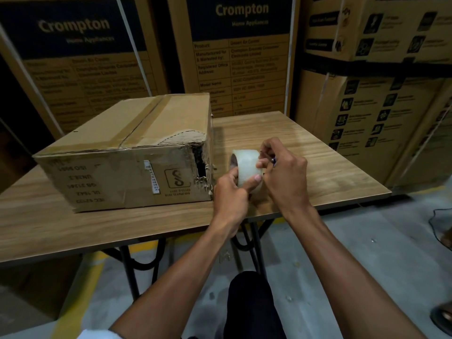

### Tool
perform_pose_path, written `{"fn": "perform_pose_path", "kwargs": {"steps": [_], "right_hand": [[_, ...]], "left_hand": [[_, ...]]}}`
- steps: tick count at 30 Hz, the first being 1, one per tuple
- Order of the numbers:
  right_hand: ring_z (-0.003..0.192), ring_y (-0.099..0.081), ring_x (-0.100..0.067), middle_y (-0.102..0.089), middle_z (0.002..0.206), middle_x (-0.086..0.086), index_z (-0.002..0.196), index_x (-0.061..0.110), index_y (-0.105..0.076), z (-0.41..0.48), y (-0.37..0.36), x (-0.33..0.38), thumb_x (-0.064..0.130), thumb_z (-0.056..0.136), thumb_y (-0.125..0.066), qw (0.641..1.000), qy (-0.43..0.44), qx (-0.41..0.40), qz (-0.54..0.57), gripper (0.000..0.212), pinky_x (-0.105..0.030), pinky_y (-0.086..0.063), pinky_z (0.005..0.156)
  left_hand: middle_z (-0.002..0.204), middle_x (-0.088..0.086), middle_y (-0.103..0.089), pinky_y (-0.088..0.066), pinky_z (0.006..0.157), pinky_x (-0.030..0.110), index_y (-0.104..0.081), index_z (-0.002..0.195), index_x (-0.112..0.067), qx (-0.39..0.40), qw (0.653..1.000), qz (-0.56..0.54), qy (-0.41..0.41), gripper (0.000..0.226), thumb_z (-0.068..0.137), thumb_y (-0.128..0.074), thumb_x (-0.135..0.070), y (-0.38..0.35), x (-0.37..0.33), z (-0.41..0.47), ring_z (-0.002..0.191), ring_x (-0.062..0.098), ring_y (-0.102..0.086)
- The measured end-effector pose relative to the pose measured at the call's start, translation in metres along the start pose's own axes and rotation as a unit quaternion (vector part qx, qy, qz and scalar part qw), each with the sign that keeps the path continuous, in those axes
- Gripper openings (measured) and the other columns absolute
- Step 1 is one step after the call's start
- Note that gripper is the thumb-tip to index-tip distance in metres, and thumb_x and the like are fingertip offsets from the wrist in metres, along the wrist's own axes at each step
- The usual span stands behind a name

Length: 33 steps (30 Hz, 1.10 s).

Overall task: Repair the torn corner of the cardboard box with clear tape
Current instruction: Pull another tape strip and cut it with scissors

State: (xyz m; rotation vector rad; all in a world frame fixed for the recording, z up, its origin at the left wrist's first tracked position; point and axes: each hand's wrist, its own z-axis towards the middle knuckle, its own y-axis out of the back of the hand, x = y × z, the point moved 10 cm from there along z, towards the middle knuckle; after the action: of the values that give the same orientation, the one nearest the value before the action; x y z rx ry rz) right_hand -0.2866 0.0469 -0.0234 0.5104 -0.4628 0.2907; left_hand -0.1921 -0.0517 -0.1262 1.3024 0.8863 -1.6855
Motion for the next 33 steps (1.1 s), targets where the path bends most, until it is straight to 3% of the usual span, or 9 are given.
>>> {"fn": "perform_pose_path", "kwargs": {"steps": [2,5,7,11,14,19,22,25,33], "right_hand": [[0.072,-0.069,-0.007,-0.065,0.082,0.003,0.094,0.007,-0.064,0.0,-0.001,-0.002,-0.016,0.077,-0.069,1.0,-0.02,0.007,0.016,0.029,-0.011,-0.052,0.056],[0.071,-0.068,-0.005,-0.067,0.083,0.002,0.095,0.009,-0.064,0.002,0.001,0.0,-0.012,0.084,-0.068,0.999,-0.023,-0.002,0.023,0.023,-0.004,-0.049,0.058],[0.074,-0.069,-0.006,-0.071,0.087,-0.001,0.099,0.01,-0.064,0.0,0.001,0.003,-0.008,0.086,-0.069,1.0,-0.006,0.0,0.007,0.022,-0.009,-0.051,0.061],[0.082,-0.074,-0.021,-0.075,0.089,-0.007,0.103,0.008,-0.064,-0.005,-0.004,0.006,-0.008,0.079,-0.072,0.998,0.034,0.028,-0.044,0.03,-0.038,-0.06,0.067],[0.079,-0.073,-0.027,-0.073,0.085,-0.01,0.099,0.005,-0.064,-0.004,-0.003,0.008,-0.008,0.075,-0.067,0.996,0.067,0.027,-0.056,0.028,-0.045,-0.059,0.063],[0.077,-0.073,-0.026,-0.073,0.082,-0.008,0.095,0.006,-0.064,-0.002,0.001,0.01,0.006,0.08,-0.049,0.996,0.071,0.011,-0.048,0.02,-0.045,-0.06,0.063],[0.077,-0.074,-0.022,-0.074,0.083,-0.005,0.095,0.007,-0.065,0.004,0.0,0.007,-0.008,0.079,-0.065,0.997,0.052,0.022,-0.044,0.022,-0.041,-0.06,0.065],[0.08,-0.072,-0.02,-0.074,0.089,-0.004,0.099,0.01,-0.063,0.01,-0.006,0.007,-0.004,0.079,-0.074,0.995,0.045,0.069,-0.047,0.027,-0.034,-0.06,0.069],[0.082,-0.07,-0.02,-0.073,0.092,-0.006,0.101,0.008,-0.063,0.01,-0.01,0.014,-0.011,0.074,-0.07,0.987,0.083,0.124,-0.062,0.033,-0.028,-0.058,0.072]], "left_hand": [[0.105,0.008,-0.08,-0.061,0.09,0.058,-0.072,0.122,-0.014,-0.004,1.0,-0.005,0.004,0.038,0.086,-0.077,-0.024,0.001,0.001,-0.001,0.098,0.029,-0.077],[0.105,0.007,-0.08,-0.06,0.092,0.057,-0.073,0.12,-0.015,-0.014,1.0,-0.005,0.005,0.043,0.081,-0.078,-0.031,0.003,-0.002,-0.003,0.1,0.029,-0.077],[0.104,0.005,-0.081,-0.06,0.092,0.056,-0.073,0.12,-0.015,-0.022,1.0,-0.002,0.005,0.044,0.08,-0.077,-0.033,0.004,-0.002,-0.002,0.099,0.028,-0.077],[0.101,0.0,-0.081,-0.061,0.09,0.054,-0.075,0.116,-0.021,-0.023,0.999,0.027,-0.003,0.04,0.08,-0.077,-0.038,0.003,-0.002,-0.002,0.096,0.024,-0.078],[0.102,-0.003,-0.081,-0.061,0.09,0.052,-0.075,0.116,-0.025,-0.014,0.999,0.044,-0.006,0.039,0.081,-0.076,-0.042,0.001,-0.004,-0.003,0.097,0.021,-0.077],[0.103,-0.005,-0.081,-0.061,0.091,0.051,-0.074,0.116,-0.025,-0.017,0.999,0.049,-0.006,0.043,0.079,-0.074,-0.046,0.0,-0.005,-0.004,0.098,0.019,-0.077],[0.103,-0.004,-0.081,-0.061,0.091,0.051,-0.074,0.117,-0.024,-0.023,0.999,0.045,-0.002,0.044,0.079,-0.074,-0.046,0.002,-0.005,-0.004,0.099,0.019,-0.076],[0.104,-0.004,-0.081,-0.061,0.092,0.049,-0.075,0.117,-0.024,-0.027,0.999,0.04,-0.002,0.033,0.087,-0.076,-0.036,0.004,-0.006,-0.004,0.099,0.016,-0.076],[0.108,-0.004,-0.08,-0.06,0.094,0.049,-0.073,0.121,-0.022,-0.023,0.999,0.028,0.001,0.031,0.091,-0.075,-0.031,0.004,-0.006,-0.007,0.102,0.016,-0.076]]}}
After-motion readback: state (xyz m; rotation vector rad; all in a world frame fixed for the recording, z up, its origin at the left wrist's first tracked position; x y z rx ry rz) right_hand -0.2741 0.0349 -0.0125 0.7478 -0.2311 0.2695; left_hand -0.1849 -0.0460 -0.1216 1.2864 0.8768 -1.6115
